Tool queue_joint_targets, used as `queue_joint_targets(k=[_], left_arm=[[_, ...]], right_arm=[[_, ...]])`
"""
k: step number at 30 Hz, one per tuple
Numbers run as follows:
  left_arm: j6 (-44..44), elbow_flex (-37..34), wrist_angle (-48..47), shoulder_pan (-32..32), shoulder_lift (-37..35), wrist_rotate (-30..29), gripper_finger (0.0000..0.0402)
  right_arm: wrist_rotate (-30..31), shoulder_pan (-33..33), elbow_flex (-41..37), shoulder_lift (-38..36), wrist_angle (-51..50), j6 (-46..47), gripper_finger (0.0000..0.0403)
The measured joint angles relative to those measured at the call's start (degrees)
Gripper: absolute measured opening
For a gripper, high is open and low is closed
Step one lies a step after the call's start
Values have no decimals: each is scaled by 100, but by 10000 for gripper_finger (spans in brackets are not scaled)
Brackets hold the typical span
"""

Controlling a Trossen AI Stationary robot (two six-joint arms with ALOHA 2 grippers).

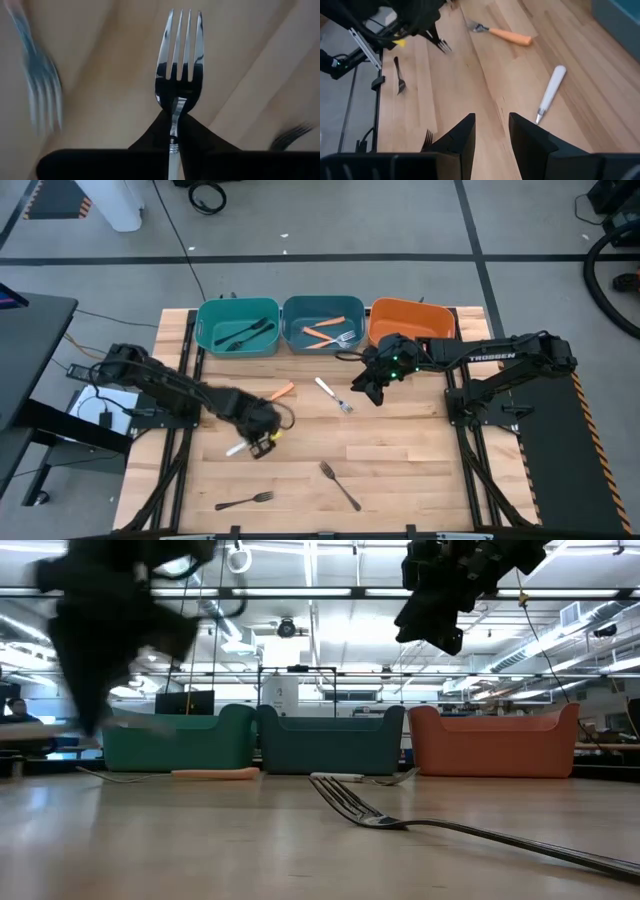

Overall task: Sort silverware by color (type)
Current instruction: Put the left white fork in the orange bin

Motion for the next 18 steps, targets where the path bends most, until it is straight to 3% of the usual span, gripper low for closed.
queue_joint_targets(k=[9,14,18], left_arm=[[1320,1477,233,1392,-341,-1315,22],[1749,2016,1639,2113,-345,-1471,22],[1833,2088,3064,2430,-345,-1473,22]], right_arm=[[-41,-80,0,0,289,37,126],[46,-43,0,0,636,-442,126],[626,-14,0,0,1146,-866,127]])
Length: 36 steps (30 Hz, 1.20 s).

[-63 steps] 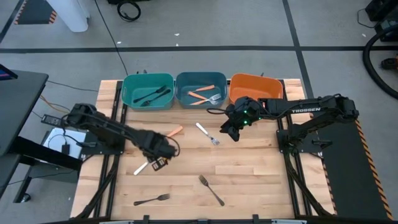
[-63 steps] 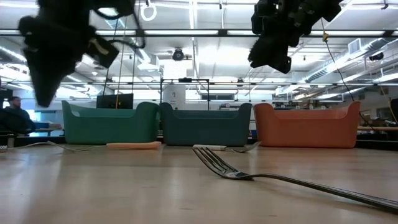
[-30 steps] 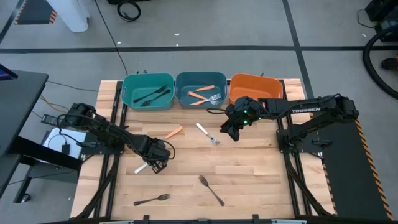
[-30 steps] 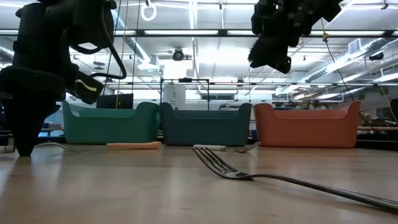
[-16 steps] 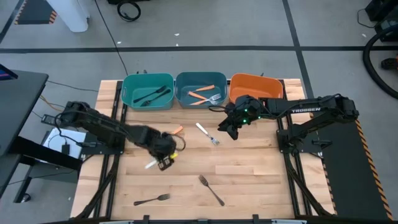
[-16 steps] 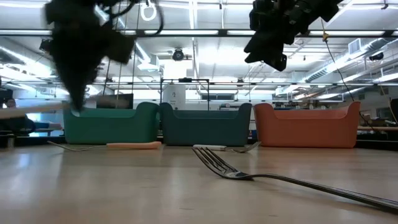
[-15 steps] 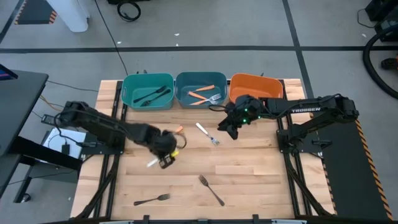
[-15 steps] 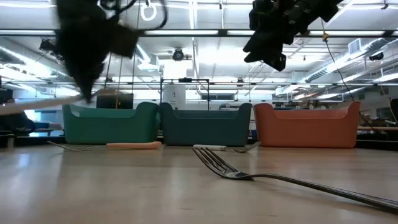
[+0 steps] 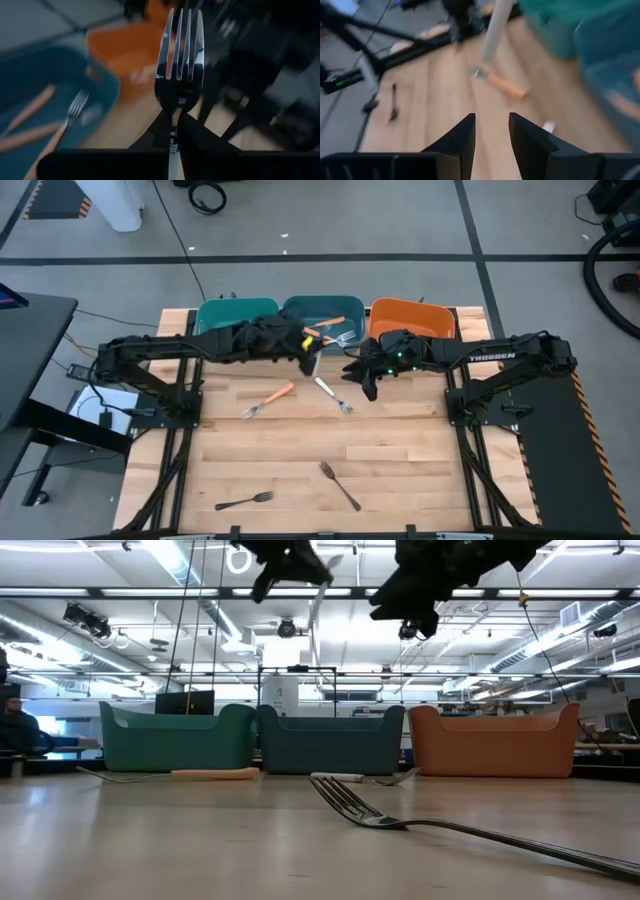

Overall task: Sort silverware by color (type)
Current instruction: Put the left white fork in the orange bin

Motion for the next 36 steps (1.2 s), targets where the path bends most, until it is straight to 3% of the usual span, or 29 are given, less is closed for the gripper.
queue_joint_targets(k=[5,9,27,36], left_arm=[[359,0,1054,144,98,-125,22],[391,-2,1485,173,293,-171,22],[1150,-4,2237,302,579,-456,22],[1301,-4,2276,296,579,-336,22]], right_arm=[[954,-40,0,0,632,-33,127],[1332,-147,0,0,1158,-33,127],[1560,-309,0,143,1527,642,127],[1617,-486,0,668,2612,785,125]])
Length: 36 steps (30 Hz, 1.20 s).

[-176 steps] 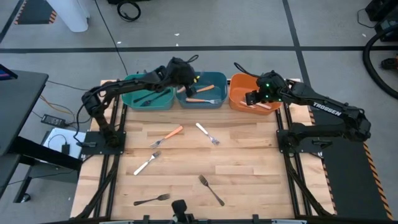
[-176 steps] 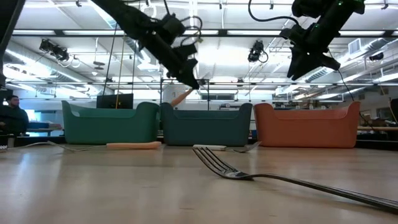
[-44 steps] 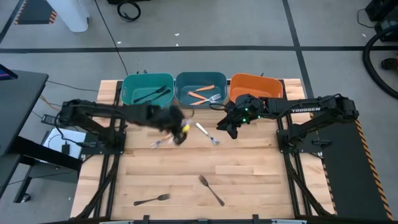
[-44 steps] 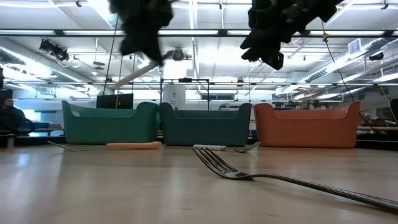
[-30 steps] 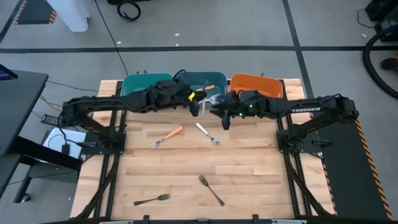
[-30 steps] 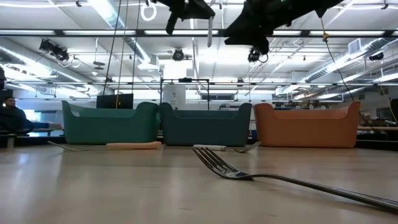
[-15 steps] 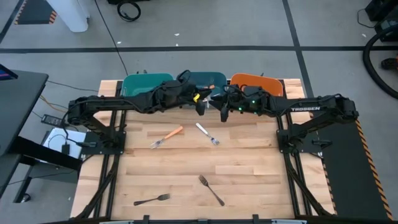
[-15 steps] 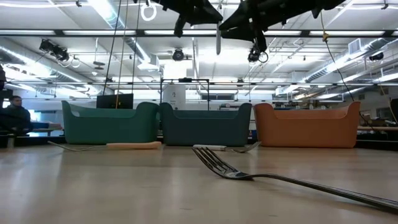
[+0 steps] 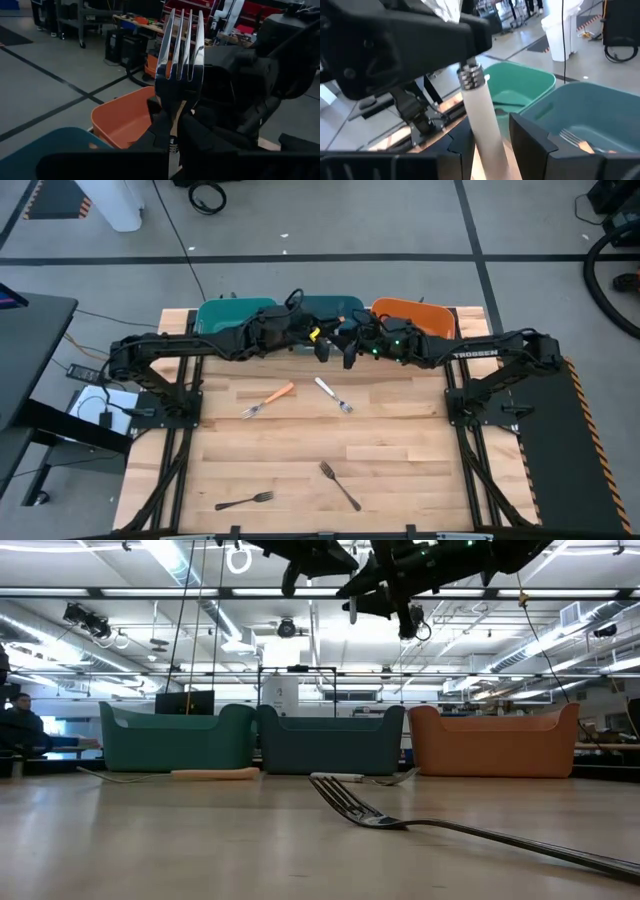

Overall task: Sort silverware by color (type)
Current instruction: Put the left white fork in the orange bin

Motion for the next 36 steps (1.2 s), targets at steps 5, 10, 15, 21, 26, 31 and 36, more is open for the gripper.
queue_joint_targets(k=[5,10,15,21,26,31,36], left_arm=[[194,0,1,44,0,37,22],[262,0,-18,150,0,148,36],[297,0,-30,322,0,406,36],[524,0,169,671,-33,1031,55],[462,112,398,956,-54,1721,86],[462,312,370,1105,-69,1831,108],[654,457,288,1299,-76,1789,109]], right_arm=[[-5,-47,0,-13,8,-38,89],[-49,-40,0,-15,31,-98,36],[-2,-43,0,-15,9,-100,36],[226,-122,4,-51,-8,-369,36],[255,-413,-2,-286,-568,-366,36],[358,-870,-5,-837,-1789,-412,36],[382,-1522,-4,-1551,-3774,-697,36]])
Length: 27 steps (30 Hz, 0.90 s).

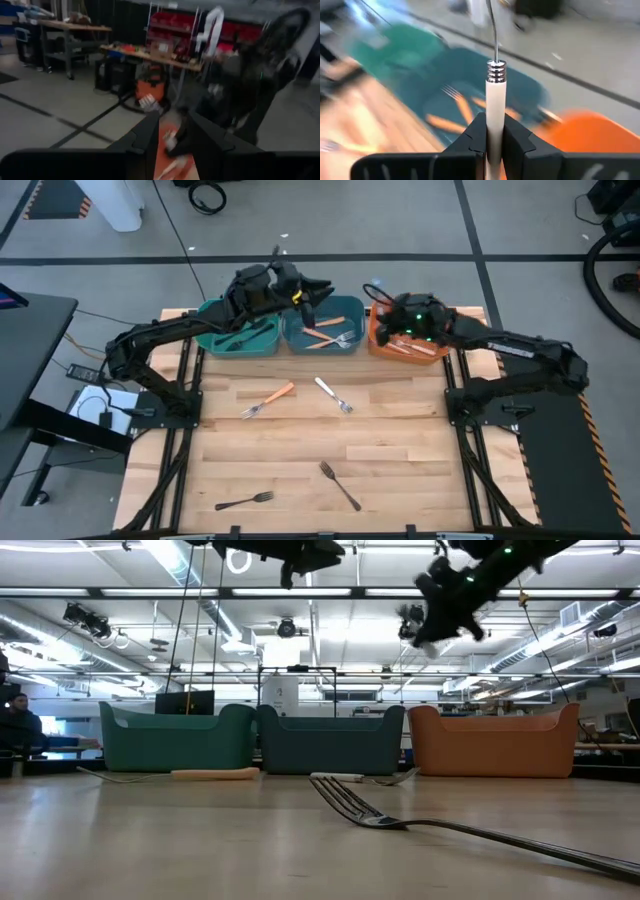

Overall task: Sort silverware by color (type)
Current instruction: Put the left white fork in the orange bin

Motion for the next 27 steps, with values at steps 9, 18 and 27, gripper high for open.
queue_joint_targets(k=[9,18,27], left_arm=[[589,-4,-1190,124,15,-385,109],[511,-11,-1261,231,138,-856,109],[464,-9,-1471,167,168,-870,109]], right_arm=[[-96,-1042,0,-409,-3017,-749,43],[-117,-1480,0,460,-3383,-2427,45],[58,-1717,0,1196,-3595,-2979,78]])
